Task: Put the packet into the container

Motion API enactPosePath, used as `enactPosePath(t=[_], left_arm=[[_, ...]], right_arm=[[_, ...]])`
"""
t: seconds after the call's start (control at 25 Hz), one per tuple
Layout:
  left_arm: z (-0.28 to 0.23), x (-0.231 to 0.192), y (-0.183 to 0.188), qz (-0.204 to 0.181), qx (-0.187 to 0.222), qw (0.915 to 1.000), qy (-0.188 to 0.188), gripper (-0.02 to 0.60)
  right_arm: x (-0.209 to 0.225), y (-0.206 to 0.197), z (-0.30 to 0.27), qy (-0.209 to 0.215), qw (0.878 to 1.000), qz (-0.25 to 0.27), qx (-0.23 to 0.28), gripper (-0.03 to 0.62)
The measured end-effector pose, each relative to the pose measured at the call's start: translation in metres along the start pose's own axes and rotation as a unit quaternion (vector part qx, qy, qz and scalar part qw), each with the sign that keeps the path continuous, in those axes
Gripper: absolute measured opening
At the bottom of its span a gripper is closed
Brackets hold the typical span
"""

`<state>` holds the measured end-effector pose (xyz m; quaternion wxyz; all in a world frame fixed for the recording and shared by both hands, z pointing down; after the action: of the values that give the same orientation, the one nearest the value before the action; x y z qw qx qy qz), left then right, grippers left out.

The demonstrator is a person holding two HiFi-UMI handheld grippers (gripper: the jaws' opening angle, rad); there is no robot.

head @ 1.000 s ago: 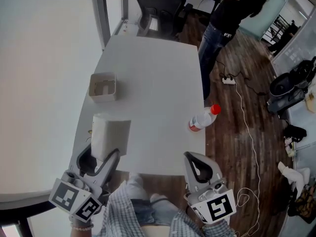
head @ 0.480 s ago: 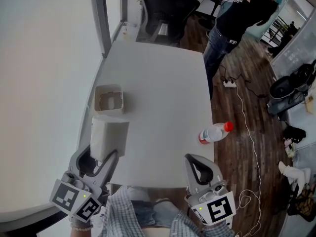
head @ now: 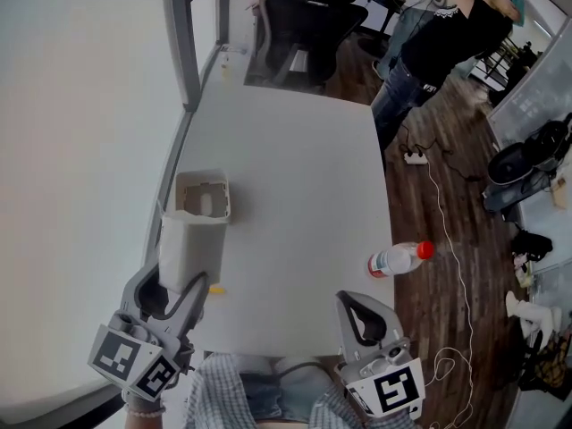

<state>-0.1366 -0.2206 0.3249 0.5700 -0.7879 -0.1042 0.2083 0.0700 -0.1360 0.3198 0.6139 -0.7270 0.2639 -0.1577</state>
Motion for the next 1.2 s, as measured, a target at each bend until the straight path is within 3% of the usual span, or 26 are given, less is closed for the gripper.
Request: enactPosePath(t=[0.68, 0.88, 1.2], left_arm=[[-0.06, -0.011, 0.019, -0.021, -0.006, 0.9989, 0.04, 0.258], [-0.084, -0.017, 0.01, -0.026, -0.02, 0.9983, 0.048, 0.258], [-0.121, -0.044, -0.012, -0.043, -0.042, 0.9955, 0.074, 0.258]], right_arm=[[0.044, -0.005, -0.021, 0.033, 0.999, -0.02, 0.002, -0.002], [0.047, -0.006, -0.031, 0.049, 0.998, -0.047, 0.011, -0.002], [0.05, -0.014, -0.041, 0.066, 0.997, -0.049, 0.006, -0.002]])
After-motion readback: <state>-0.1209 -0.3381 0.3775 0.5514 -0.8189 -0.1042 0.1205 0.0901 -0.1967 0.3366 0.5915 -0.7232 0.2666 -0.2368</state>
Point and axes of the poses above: the fingertips, and each gripper's own axes: z backward along the fingers, x to its right, y out of its top, the point moved 1 cm from there along z, backward along the fingers, and after that the axes turned 14 degrees about y, right-handed, at the moved point
